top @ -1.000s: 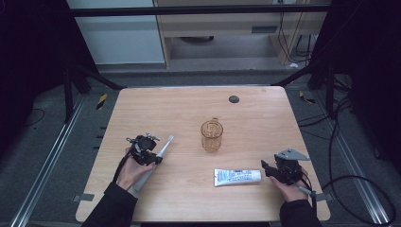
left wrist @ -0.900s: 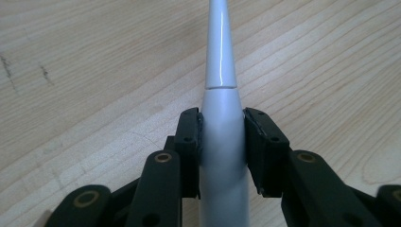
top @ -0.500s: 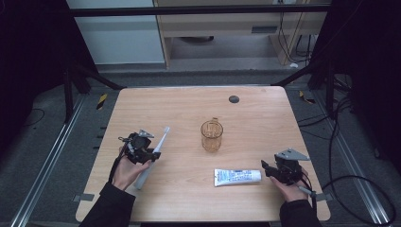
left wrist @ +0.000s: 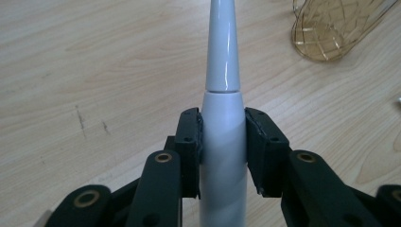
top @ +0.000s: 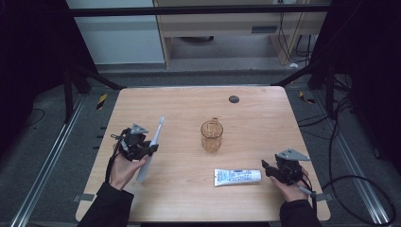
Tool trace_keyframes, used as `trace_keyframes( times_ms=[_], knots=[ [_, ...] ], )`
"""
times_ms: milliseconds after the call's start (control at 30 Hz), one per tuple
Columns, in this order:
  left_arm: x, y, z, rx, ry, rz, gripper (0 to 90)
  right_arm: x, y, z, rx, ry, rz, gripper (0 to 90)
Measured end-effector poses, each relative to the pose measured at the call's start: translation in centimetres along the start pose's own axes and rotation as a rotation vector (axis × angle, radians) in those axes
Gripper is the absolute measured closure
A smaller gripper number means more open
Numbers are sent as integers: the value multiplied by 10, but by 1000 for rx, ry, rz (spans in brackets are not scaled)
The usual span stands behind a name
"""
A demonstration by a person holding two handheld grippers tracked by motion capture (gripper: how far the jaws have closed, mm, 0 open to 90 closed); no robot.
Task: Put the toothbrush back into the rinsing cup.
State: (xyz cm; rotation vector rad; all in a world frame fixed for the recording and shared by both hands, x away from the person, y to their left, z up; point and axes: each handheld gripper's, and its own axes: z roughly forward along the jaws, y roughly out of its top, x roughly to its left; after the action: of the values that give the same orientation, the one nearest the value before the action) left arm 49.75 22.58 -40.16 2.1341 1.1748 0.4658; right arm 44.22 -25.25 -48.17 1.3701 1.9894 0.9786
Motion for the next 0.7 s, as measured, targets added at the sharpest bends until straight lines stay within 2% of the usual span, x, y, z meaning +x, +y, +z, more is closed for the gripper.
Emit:
trace_keyframes(
  times_ms=[333,400,700],
  knots=[
    [2,17,-10,-129,44,-11,675,-2,-1,0,-19,-9,15,400],
    [2,22,-12,-170,58,-19,675,-2,-1,0,-21,-8,20,400],
    [-1,38,-12,-282,86,-52,675,-4,-2,0,-36,-14,15,395]
  ],
)
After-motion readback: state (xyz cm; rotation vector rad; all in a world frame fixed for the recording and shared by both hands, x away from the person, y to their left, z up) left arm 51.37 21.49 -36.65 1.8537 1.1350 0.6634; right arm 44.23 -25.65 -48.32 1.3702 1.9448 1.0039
